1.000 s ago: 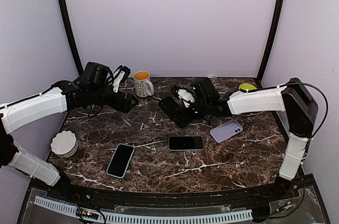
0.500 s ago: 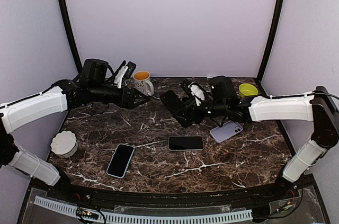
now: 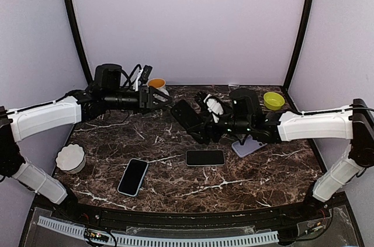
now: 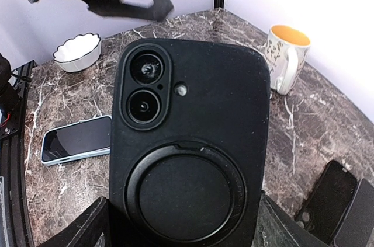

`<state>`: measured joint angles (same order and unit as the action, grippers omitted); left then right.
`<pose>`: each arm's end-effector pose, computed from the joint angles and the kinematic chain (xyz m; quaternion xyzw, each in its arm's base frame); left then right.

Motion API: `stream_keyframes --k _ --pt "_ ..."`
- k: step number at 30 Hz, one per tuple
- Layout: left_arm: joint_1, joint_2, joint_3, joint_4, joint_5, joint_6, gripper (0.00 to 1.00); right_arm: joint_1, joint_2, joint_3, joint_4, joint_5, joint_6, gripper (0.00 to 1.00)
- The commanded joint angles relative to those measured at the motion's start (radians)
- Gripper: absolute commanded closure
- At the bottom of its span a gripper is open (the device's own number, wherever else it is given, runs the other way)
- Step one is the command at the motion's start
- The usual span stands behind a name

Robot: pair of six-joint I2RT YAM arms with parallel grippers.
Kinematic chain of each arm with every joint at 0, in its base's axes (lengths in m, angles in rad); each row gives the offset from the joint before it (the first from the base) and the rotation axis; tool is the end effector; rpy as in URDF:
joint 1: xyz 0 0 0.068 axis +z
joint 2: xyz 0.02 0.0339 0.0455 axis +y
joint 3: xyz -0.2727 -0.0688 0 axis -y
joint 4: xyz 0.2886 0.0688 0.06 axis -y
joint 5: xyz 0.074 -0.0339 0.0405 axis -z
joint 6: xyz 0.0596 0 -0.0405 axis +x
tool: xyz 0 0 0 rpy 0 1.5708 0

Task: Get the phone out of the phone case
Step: Pass from the right arm to the left

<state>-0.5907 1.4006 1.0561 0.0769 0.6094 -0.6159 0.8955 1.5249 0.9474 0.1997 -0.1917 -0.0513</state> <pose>0.3001 -0.2423 0.3088 0.1724 0.7607 -0.5247 0.3411 0.2444 0.3234 0.2297 -0.4233 0.7084 0.3013 0.4777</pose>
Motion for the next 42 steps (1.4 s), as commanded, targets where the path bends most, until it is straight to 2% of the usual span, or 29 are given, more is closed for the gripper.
stream_keyframes --k 1,9,14,17,19,20,22,23,24,25,26,28,31,37,42 --pt "0.002 0.034 0.019 -0.018 0.063 -0.038 0.34 0.022 -0.06 0.001 0.137 0.032 -0.049 0.57" --pt "-0.008 0.062 0.014 0.043 0.156 -0.07 0.56 0.052 -0.06 0.01 0.125 0.059 -0.099 0.58" --pt "-0.01 0.071 0.014 0.039 0.166 -0.079 0.77 0.061 -0.061 0.008 0.138 0.087 -0.111 0.57" --pt "-0.011 0.073 0.014 0.034 0.179 -0.082 0.81 0.063 -0.06 0.015 0.137 0.1 -0.116 0.58" --pt "-0.012 0.072 0.014 0.032 0.181 -0.079 0.88 0.064 -0.059 0.017 0.137 0.108 -0.12 0.57" --pt "-0.012 0.071 0.013 0.033 0.187 -0.081 0.95 0.065 -0.06 0.015 0.14 0.114 -0.12 0.57" --pt "-0.012 0.072 0.011 0.045 0.204 -0.09 1.0 0.065 -0.062 0.013 0.147 0.126 -0.116 0.55" --pt "-0.012 0.072 0.01 0.068 0.212 -0.101 1.0 0.065 -0.062 0.014 0.149 0.139 -0.109 0.46" --pt "-0.012 0.069 0.008 0.077 0.219 -0.104 1.0 0.065 -0.062 0.014 0.149 0.16 -0.095 0.3" --pt "-0.012 0.061 0.006 0.093 0.214 -0.106 1.0 0.065 -0.062 0.019 0.146 0.185 -0.075 0.19" --pt "-0.012 0.057 0.0 0.101 0.194 -0.105 1.0 0.065 -0.066 0.021 0.141 0.238 -0.053 0.11" --pt "-0.012 0.037 -0.008 0.12 0.153 -0.095 1.0 0.065 -0.082 0.012 0.142 0.325 0.001 0.02" --pt "-0.012 0.006 -0.015 0.165 0.082 -0.075 1.0 0.06 -0.131 -0.03 0.157 0.412 0.094 0.01" --pt "-0.011 -0.046 -0.056 0.334 -0.038 -0.1 1.0 0.048 -0.238 -0.08 0.153 0.438 0.323 0.01" --pt "-0.011 -0.057 -0.083 0.482 -0.083 -0.169 1.0 0.041 -0.317 -0.201 0.334 0.39 0.555 0.01"
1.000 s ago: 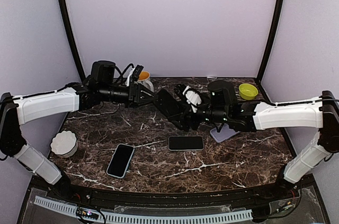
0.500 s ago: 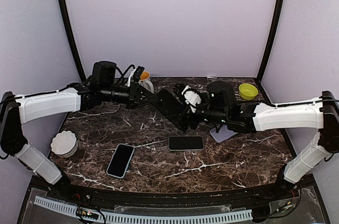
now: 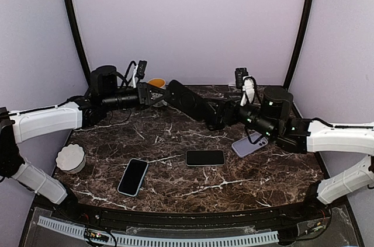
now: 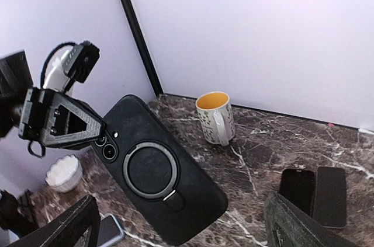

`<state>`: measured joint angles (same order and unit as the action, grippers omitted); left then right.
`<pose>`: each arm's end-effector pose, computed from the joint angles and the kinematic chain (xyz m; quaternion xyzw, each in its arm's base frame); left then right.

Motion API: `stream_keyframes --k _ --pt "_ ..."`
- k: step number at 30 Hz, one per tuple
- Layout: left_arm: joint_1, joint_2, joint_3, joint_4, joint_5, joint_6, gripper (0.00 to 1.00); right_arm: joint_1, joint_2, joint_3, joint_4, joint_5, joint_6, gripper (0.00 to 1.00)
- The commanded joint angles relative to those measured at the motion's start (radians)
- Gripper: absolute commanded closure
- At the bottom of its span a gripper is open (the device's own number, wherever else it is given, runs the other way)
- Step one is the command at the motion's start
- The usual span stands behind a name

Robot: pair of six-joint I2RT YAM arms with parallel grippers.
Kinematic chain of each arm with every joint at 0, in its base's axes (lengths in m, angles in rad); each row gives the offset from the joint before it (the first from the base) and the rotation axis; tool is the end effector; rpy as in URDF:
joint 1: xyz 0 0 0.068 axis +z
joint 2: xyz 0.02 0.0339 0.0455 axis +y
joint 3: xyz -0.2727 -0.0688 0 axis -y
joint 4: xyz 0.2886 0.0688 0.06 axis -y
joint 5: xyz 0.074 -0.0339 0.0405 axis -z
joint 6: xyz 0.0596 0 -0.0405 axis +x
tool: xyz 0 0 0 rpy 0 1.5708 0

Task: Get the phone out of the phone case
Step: Pass from the right arm to the left, then pass from the left arm to the right

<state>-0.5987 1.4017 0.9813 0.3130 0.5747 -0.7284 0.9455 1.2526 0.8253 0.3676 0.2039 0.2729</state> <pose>0.3001 -0.2439 0.3060 0.1427 0.7243 -0.5608 0.3749 0.2172 0.2802 0.2996 -0.1731 0.7066 0.3296 0.6018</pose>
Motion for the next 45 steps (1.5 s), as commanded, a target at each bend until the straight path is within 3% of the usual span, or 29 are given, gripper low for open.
stream_keyframes --k 1,6,15,27,36,45 --pt "-0.003 -0.057 -0.01 0.285 -0.051 -0.082 1.0 -0.01 -0.055 -0.095 0.206 -0.009 0.269 0.01" --pt "-0.003 -0.058 -0.007 0.374 -0.054 -0.159 1.0 -0.02 -0.071 -0.14 0.324 -0.043 0.386 0.02" --pt "-0.003 -0.078 -0.016 0.44 -0.033 -0.262 1.0 -0.074 0.002 -0.142 0.509 -0.236 0.557 0.01" --pt "-0.004 -0.112 -0.052 0.498 0.009 -0.332 1.0 -0.086 0.105 -0.045 0.56 -0.383 0.62 0.08" --pt "-0.004 -0.127 -0.075 0.525 0.024 -0.362 1.0 -0.088 0.17 0.009 0.725 -0.537 0.715 0.37" --pt "-0.003 -0.129 -0.091 0.523 0.033 -0.364 1.0 -0.087 0.199 0.037 0.765 -0.605 0.693 0.67"
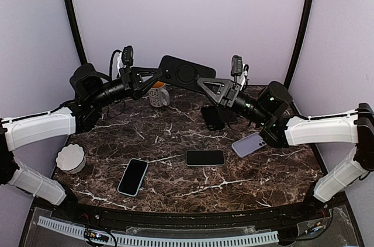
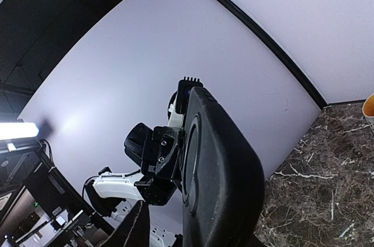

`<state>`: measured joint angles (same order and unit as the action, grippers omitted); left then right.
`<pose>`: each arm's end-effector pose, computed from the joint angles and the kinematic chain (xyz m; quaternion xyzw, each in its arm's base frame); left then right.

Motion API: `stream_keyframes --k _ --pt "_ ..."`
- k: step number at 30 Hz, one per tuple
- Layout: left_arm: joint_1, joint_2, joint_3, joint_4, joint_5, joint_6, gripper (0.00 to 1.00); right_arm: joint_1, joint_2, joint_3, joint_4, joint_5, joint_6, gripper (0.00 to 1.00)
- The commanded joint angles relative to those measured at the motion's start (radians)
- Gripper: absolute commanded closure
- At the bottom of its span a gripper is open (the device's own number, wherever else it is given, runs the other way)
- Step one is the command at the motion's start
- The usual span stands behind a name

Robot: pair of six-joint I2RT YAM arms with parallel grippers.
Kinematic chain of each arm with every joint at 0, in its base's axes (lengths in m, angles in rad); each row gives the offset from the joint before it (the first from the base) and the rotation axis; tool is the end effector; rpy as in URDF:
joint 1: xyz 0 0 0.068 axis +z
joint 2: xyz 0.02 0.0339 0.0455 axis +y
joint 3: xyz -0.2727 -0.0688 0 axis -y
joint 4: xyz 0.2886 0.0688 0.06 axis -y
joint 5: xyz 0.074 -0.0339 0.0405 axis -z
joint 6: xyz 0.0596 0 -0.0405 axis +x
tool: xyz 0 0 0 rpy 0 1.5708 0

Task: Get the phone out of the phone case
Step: Pass from the left arm to the right

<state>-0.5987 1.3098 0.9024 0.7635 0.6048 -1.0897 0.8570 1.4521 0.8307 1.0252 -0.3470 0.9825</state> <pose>0.2731 -0.2273 0.3606 0.1048 0.5879 -0.6988 0.3937 0.2314 0.2981 0.3161 -0.1098 0.5506 0.7115 0.4225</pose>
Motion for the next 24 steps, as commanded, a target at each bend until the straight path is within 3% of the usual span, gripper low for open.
stream_keyframes --k 1,8,16,24 --pt "-0.004 -0.037 -0.015 0.073 0.004 -0.002 1.0 0.001 -0.002 0.033 0.109 -0.056 -0.023 0.71" --pt "-0.004 -0.019 -0.022 0.073 0.023 0.008 1.0 0.013 -0.03 0.046 0.046 -0.074 -0.116 1.0" --pt "-0.004 -0.028 -0.011 -0.032 0.041 0.122 0.99 0.022 -0.071 0.04 -0.046 -0.08 -0.227 1.0" --pt "-0.003 -0.111 0.027 -0.334 -0.03 0.507 0.77 0.021 -0.16 0.005 -0.187 -0.051 -0.409 1.0"
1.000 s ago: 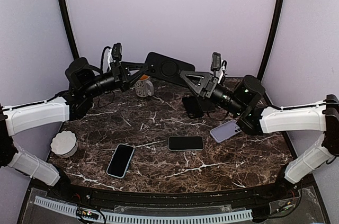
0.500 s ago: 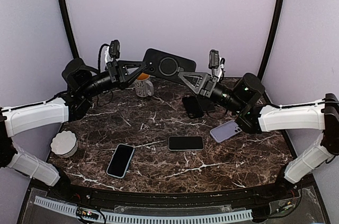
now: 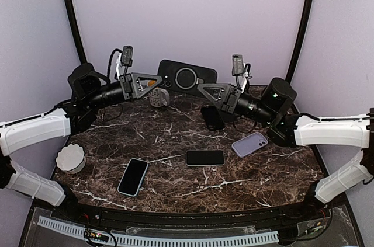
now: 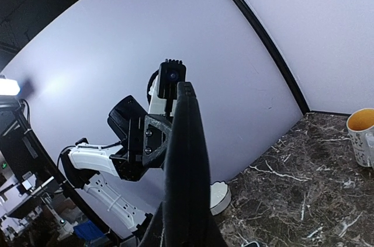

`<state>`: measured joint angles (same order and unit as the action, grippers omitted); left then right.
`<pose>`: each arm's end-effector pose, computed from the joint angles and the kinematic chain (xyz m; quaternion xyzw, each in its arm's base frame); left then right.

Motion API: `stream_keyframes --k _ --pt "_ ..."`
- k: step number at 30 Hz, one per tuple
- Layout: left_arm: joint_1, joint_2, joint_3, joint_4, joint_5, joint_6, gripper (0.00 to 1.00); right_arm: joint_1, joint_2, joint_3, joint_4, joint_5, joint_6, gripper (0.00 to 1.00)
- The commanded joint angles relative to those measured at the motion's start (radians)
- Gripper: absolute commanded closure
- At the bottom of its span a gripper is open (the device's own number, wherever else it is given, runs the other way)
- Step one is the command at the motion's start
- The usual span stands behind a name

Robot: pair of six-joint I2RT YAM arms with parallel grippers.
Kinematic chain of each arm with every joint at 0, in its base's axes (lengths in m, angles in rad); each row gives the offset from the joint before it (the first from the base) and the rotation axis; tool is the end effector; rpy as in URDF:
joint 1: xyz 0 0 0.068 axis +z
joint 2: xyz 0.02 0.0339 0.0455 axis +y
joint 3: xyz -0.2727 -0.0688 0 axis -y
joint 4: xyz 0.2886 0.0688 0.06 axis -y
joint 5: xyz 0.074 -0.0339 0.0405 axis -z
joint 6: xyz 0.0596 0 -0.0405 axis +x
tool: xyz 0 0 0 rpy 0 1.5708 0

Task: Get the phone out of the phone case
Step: Pass from the left arm to the right

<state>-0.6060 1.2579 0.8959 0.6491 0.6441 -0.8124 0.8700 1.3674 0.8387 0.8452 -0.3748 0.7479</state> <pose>0.2623 -0.2253 0.3613 0.1937 0.5910 -0.6386 0.4532 0.2202 0.2949 0.3271 -0.1857 0.5663 0.6511 0.4700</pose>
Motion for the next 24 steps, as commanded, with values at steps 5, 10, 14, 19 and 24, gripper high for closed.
stream_keyframes --k 5,10,14,19,24 --pt "0.006 -0.107 0.043 -0.328 -0.101 0.418 0.46 0.007 -0.124 -0.011 -0.113 -0.034 -0.268 1.0" --pt "0.007 -0.146 0.036 -0.373 -0.128 0.62 0.23 0.009 -0.183 -0.055 -0.176 0.015 -0.351 1.0" --pt "0.008 -0.171 0.014 -0.382 -0.104 0.758 0.21 0.011 -0.243 -0.105 -0.201 0.055 -0.453 1.0" --pt "0.008 -0.196 -0.033 -0.359 -0.028 0.943 0.21 0.018 -0.302 -0.181 -0.162 0.123 -0.567 1.0" --pt "0.007 -0.197 -0.121 -0.3 0.155 1.158 0.24 0.072 -0.336 -0.284 -0.073 0.159 -0.777 1.0"
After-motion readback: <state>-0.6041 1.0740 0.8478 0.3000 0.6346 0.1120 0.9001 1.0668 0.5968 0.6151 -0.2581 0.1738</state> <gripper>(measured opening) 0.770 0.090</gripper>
